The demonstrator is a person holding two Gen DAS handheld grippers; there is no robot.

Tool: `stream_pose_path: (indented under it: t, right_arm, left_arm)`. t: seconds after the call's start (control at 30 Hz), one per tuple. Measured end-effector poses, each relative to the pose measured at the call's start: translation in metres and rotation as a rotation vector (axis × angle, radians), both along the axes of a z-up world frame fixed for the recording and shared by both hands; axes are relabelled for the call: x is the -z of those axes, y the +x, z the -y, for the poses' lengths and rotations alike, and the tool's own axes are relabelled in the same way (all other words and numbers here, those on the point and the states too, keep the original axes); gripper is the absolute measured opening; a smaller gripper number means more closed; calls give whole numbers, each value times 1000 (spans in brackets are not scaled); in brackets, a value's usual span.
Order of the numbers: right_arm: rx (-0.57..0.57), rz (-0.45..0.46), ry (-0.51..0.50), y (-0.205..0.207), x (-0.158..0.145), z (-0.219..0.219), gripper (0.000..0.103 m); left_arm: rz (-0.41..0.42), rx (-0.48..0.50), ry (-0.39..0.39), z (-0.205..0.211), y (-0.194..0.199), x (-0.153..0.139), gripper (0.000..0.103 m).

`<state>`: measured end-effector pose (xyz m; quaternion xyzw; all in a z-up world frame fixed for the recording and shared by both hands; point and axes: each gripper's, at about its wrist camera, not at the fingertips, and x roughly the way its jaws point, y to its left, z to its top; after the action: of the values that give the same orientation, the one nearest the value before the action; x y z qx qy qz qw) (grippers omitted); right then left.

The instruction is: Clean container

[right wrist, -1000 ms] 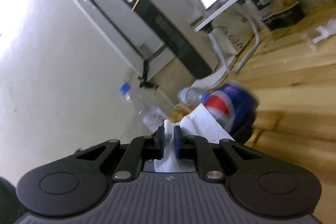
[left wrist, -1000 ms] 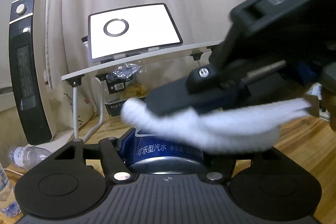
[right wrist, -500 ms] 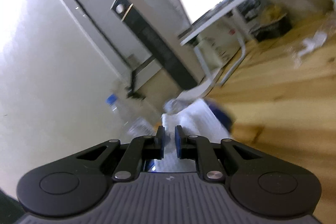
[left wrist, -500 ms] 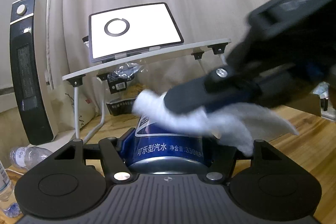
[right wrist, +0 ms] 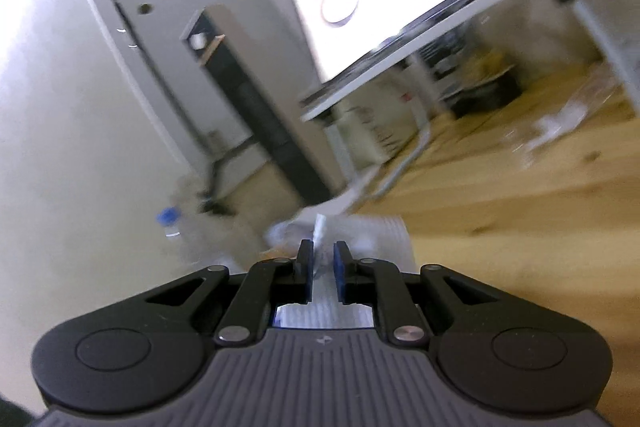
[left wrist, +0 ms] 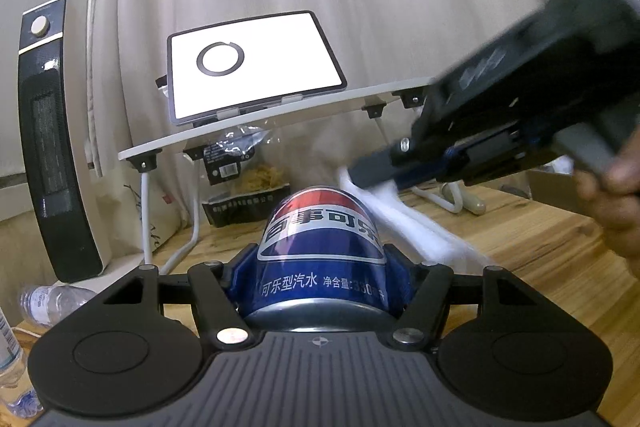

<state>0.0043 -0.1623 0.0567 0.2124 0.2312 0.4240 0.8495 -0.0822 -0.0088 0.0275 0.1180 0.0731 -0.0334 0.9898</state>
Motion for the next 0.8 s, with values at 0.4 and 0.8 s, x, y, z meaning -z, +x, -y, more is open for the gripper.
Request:
stream_pose_path:
  t: [0.4,0.8]
  right_arm:
    - [255,-67,-156,51,36,33,16]
    - [-6,-260,146,6,25,6,101]
  left_arm:
    - [-27,-10,-20,-4,5,-1,67]
    - [12,-41,81,10,1,2,67]
